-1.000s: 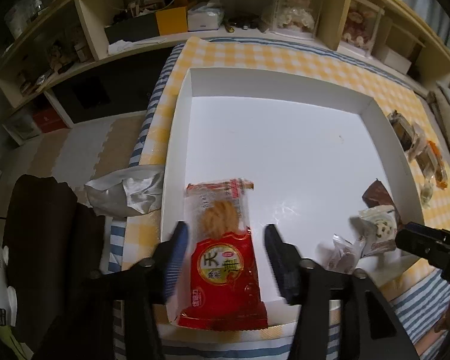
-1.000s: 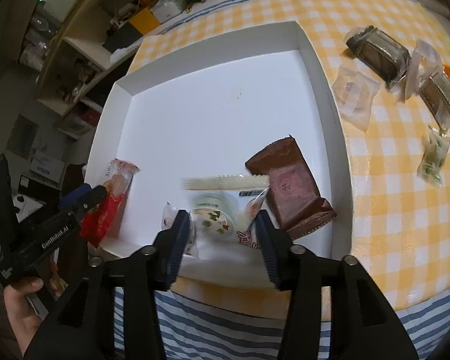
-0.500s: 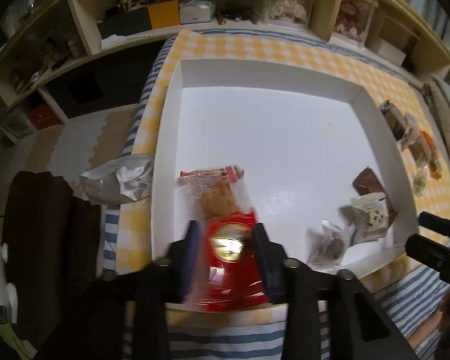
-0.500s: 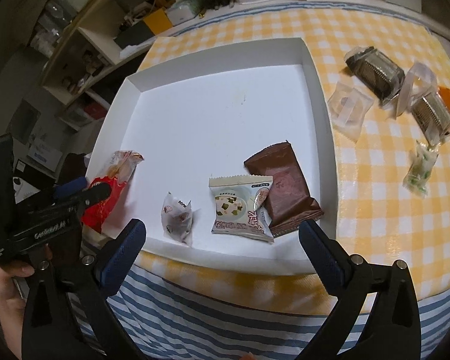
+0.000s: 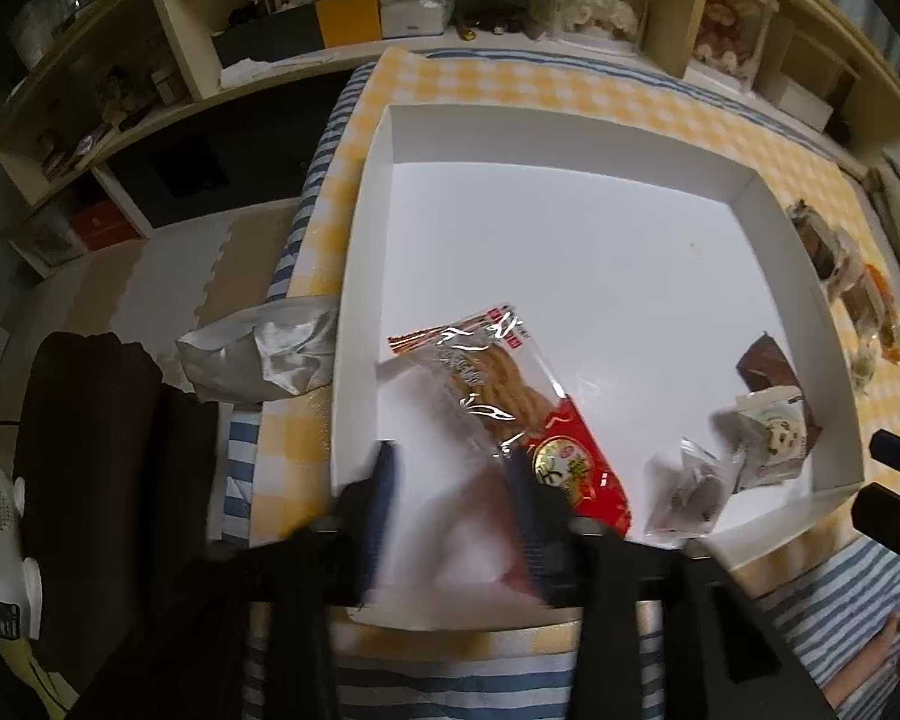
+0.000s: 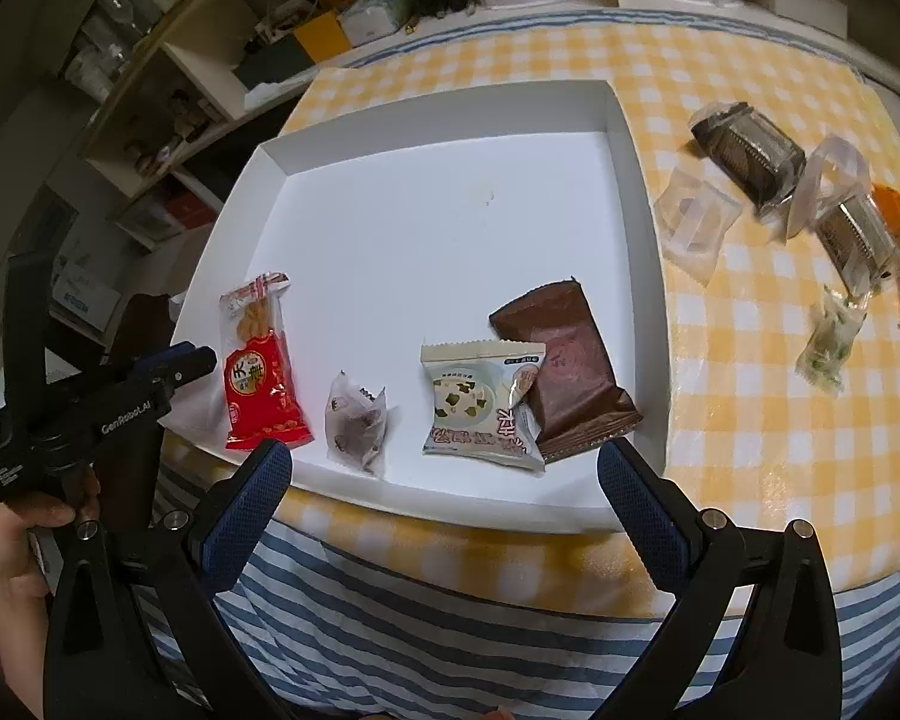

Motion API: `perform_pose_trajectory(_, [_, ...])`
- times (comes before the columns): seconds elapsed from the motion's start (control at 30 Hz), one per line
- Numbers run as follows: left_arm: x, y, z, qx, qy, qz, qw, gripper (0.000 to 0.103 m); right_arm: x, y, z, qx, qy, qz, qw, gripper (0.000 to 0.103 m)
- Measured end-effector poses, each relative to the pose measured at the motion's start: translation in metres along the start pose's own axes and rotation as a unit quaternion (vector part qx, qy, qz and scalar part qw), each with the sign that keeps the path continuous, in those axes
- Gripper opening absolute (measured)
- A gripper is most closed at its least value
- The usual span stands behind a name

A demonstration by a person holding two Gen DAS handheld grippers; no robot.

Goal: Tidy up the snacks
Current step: 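Lift both open grippers out of the tray toward the loose snacks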

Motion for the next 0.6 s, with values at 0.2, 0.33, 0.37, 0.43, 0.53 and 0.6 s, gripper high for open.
perform_pose_trajectory(0.2, [0.011, -0.003, 0.004, -0.008, -0.012, 0.007, 0.9999, 0.086, 0.006, -0.002, -0.002, 0.006, -0.012, 0.011, 1.000, 0.103])
perform_pose_trajectory(0.33, [0.018, -0.005, 0.005, -0.008, -0.018, 0.010, 0.9998, 0.103, 0.010, -0.003, -0.003, 0.010, -0.018, 0.015, 1.000, 0.103])
perform_pose_trajectory(0.37, [0.020, -0.005, 0.005, -0.006, -0.020, 0.011, 0.9997, 0.103, 0.011, -0.003, -0.003, 0.011, -0.019, 0.016, 1.000, 0.103])
perform_pose_trajectory(0.43, [0.023, -0.005, 0.006, -0.004, -0.023, 0.013, 0.9996, 0.103, 0.012, -0.004, -0.003, 0.013, -0.018, 0.017, 1.000, 0.103])
perform_pose_trajectory(0.53, [0.031, -0.005, 0.006, -0.001, -0.029, 0.017, 0.9994, 0.103, 0.015, -0.003, -0.004, 0.020, -0.020, 0.019, 0.999, 0.103])
perform_pose_trajectory(0.6, [0.037, -0.006, 0.006, 0.001, -0.033, 0.018, 0.9993, 0.103, 0.019, -0.003, -0.004, 0.026, -0.022, 0.021, 0.999, 0.103])
Point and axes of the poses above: each gripper's, at about its wrist camera, not at the fingertips, and x roughly against the way its jaws point, y to its left, z to its underside, the point moved 7 cm from there along -x, roughly the way its jaws point, and after that the axes turned 15 degrees about -z, right-handed, at the moved point
